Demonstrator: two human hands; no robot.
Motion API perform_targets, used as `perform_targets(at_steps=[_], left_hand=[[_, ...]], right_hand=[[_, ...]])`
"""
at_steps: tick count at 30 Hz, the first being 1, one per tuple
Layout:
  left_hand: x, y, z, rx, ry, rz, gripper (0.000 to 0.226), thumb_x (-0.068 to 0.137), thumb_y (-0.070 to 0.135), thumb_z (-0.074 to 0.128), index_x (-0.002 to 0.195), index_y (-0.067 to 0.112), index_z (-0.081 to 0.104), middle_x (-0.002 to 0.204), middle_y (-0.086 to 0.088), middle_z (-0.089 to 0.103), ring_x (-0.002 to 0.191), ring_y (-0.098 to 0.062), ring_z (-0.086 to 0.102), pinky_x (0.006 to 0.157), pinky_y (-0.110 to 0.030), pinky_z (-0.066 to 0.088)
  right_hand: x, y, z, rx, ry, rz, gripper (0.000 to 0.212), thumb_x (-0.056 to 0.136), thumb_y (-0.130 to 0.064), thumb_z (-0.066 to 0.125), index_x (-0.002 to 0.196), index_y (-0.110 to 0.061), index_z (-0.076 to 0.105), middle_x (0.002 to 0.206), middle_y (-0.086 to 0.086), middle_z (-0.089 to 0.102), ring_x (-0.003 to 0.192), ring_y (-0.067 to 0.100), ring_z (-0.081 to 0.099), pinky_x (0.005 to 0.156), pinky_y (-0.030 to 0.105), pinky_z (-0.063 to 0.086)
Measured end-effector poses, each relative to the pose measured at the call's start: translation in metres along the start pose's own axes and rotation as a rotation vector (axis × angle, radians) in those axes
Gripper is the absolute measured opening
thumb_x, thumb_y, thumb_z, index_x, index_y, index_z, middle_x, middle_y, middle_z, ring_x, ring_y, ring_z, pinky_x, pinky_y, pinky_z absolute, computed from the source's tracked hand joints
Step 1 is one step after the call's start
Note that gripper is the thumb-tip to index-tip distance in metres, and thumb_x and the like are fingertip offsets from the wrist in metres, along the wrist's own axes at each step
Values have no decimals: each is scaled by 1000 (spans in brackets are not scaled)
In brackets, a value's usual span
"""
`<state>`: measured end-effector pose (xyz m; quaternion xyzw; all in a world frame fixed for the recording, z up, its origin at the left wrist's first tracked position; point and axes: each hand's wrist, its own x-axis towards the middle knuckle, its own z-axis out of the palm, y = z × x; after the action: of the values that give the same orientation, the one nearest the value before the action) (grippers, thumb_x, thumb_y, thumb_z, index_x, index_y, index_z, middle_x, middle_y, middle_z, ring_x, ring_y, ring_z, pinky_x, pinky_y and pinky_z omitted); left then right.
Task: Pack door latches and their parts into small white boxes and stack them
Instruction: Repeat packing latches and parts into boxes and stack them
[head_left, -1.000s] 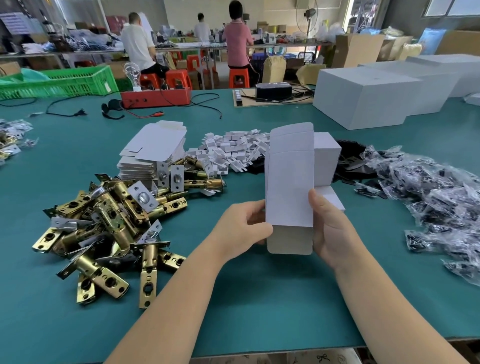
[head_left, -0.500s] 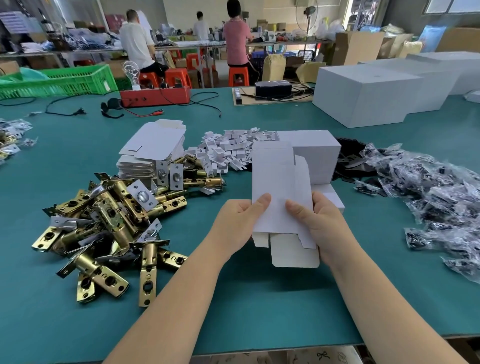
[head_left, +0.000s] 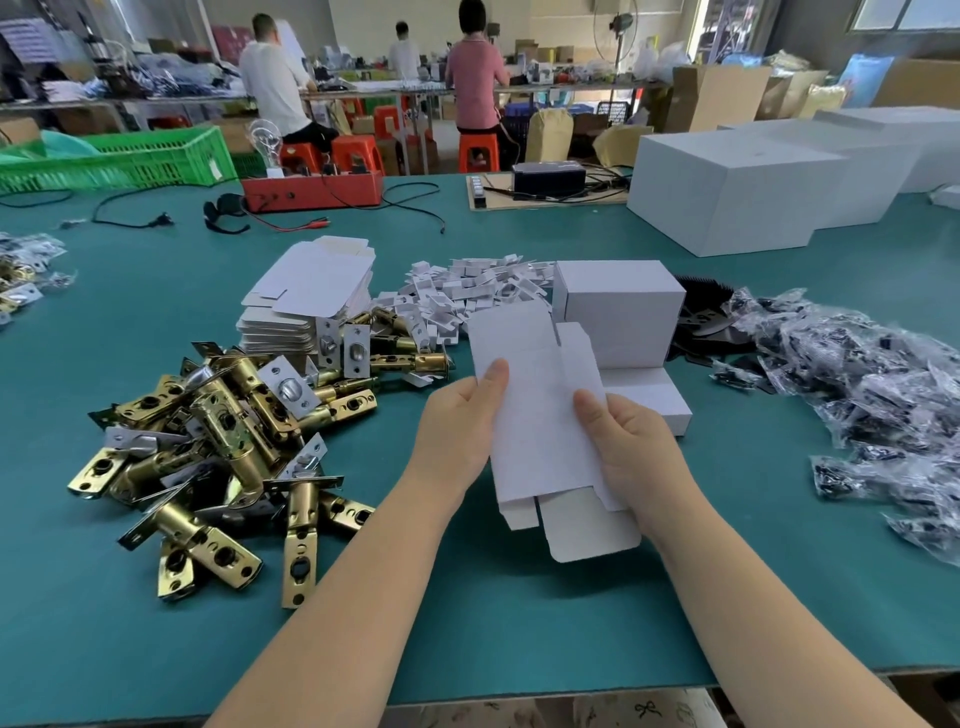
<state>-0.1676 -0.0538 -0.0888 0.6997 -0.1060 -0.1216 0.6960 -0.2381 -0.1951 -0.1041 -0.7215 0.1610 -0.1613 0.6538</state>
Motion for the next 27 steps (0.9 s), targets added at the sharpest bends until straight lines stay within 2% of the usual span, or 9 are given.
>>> perform_targets(at_steps=[2, 5, 7, 10, 15, 17, 21, 24, 27], left_hand=[[0, 0, 0, -3, 29, 31, 50, 97, 39, 54, 90, -10, 63, 83, -10, 65, 75, -19, 59, 69, -32, 45], [1, -2, -1, 27, 9, 40, 51, 98, 35, 55, 91, -15, 60, 85, -17, 66, 76, -21, 59, 71, -34, 45], [0, -4, -1, 62, -42, 45, 52, 97, 34, 55, 78, -14, 56, 75, -14, 57, 69, -18, 52, 65, -29, 39], [-3, -5, 3, 132, -62, 57, 43, 97, 33, 57, 68, 2, 54, 66, -3, 53, 60, -14, 47, 55, -23, 34], [-3, -3, 4, 69, -57, 42, 46, 95, 32, 60, 62, 1, 52, 66, -3, 56, 63, -17, 49, 61, -28, 36], [-4, -3, 3, 42, -101, 23, 52, 95, 35, 59, 72, -11, 53, 72, -7, 56, 67, -16, 50, 63, -29, 35], [-10, -2, 2, 207, -317, 13, 72, 87, 59, 50, 75, -12, 51, 79, -6, 50, 71, -18, 44, 70, -32, 30], [-13, -2, 4, 248, -419, -1, 74, 86, 62, 46, 85, -11, 61, 83, -13, 59, 77, -19, 50, 77, -34, 37], [-13, 0, 5, 314, -401, 58, 68, 93, 59, 45, 67, -3, 54, 67, -5, 46, 64, -15, 40, 65, -28, 32]], right_hand=[[-1, 0, 1, 29, -29, 21, 32, 93, -41, 55, 79, -15, 67, 73, -6, 73, 64, 10, 65, 58, 23, 52], [-1, 1, -1, 134, -51, 78, 33, 93, -35, 59, 65, -19, 68, 70, -5, 72, 56, 8, 65, 47, 16, 48], [0, 2, -2, 188, -50, 94, 30, 93, -31, 60, 67, -21, 72, 75, -3, 74, 61, 10, 68, 49, 18, 50], [2, 0, -2, 168, -9, 70, 20, 92, -31, 61, 81, -17, 71, 79, -1, 75, 65, 12, 70, 51, 22, 53], [1, 4, 1, 113, 70, -38, 15, 94, -27, 58, 87, -18, 68, 79, -5, 75, 69, 10, 70, 53, 21, 53], [1, 3, 2, 118, 151, -64, 17, 96, -28, 55, 85, -21, 67, 76, -12, 73, 65, 3, 68, 51, 17, 50], [3, 2, -4, 81, 315, -112, 32, 100, -29, 47, 72, -21, 61, 62, -19, 66, 54, -4, 59, 47, 13, 45], [4, 4, -7, 39, 371, -115, 41, 100, -31, 47, 63, -15, 51, 54, -15, 57, 50, 2, 50, 48, 18, 41], [5, 6, -7, 34, 388, -100, 42, 99, -35, 47, 65, -11, 47, 59, -7, 53, 56, 9, 46, 54, 27, 39]])
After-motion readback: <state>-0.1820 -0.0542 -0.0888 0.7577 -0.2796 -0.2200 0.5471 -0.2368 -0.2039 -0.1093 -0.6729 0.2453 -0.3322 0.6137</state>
